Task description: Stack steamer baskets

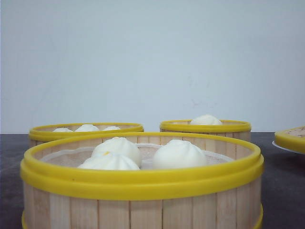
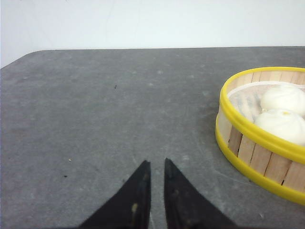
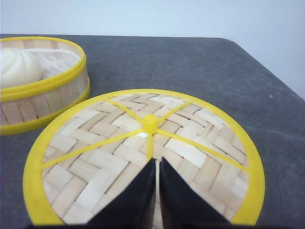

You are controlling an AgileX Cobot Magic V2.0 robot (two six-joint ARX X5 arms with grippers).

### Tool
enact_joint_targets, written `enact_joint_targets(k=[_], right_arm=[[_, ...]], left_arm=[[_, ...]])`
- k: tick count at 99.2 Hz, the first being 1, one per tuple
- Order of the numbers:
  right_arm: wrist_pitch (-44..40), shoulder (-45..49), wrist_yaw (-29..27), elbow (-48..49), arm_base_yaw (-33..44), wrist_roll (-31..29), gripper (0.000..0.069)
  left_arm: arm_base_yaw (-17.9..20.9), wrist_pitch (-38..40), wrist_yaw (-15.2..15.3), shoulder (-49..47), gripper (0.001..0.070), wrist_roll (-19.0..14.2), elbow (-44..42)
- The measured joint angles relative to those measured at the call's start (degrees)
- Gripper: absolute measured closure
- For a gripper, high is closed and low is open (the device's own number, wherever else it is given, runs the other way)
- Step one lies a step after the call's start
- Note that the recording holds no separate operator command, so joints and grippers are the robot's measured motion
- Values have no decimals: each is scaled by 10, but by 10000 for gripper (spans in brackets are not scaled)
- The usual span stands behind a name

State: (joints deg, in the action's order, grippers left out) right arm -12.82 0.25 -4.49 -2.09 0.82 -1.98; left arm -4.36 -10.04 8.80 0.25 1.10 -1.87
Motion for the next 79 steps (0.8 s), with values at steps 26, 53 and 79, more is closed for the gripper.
enact_joint_targets(k=[26,53,79], right_arm=[[5,0,0,0,0,0,684],[35,0,0,0,0,-42,684],[23,0,0,0,0,-179,684]], left_arm=[[0,0,0,0,686,0,0],[0,0,0,0,686,-19,0],[0,0,0,0,686,-87,0]])
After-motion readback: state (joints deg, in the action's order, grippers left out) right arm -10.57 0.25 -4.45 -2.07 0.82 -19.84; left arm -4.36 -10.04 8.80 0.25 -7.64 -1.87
